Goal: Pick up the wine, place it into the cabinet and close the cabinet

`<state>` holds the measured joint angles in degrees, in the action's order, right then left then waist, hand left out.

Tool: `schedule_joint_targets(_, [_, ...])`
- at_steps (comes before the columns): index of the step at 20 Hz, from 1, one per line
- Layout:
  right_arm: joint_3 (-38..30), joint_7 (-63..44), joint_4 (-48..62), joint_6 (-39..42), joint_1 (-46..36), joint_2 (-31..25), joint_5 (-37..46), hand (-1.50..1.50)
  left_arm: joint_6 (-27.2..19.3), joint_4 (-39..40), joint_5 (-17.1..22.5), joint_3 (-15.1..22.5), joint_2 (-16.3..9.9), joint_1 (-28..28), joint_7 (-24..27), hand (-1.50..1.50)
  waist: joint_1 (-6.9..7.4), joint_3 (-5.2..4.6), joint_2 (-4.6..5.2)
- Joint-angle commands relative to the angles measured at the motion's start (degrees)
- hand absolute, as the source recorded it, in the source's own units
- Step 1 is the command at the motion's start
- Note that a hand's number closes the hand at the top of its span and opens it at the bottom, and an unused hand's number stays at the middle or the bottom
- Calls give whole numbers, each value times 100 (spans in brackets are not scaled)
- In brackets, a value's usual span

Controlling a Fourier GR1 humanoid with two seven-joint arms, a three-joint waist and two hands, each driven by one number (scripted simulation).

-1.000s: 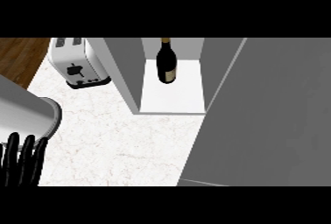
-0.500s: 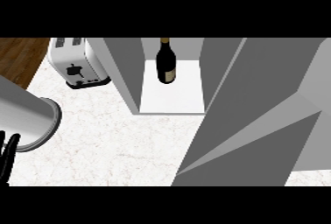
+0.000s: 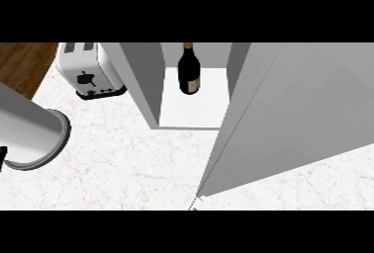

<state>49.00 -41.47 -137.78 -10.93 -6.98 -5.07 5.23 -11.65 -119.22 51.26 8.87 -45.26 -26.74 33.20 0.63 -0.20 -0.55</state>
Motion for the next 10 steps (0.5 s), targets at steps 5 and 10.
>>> schedule_joint_targets(5, [680,-144,734,-993,-1574,470,400,150,414,115,349,-312,19,209,-334,-150,25,4,36])
schedule_joint_targets(10, [494,-106,1151,-1365,-2361,457,-91,150,188,-68,392,-298,98,437,-531,-150,116,1,57])
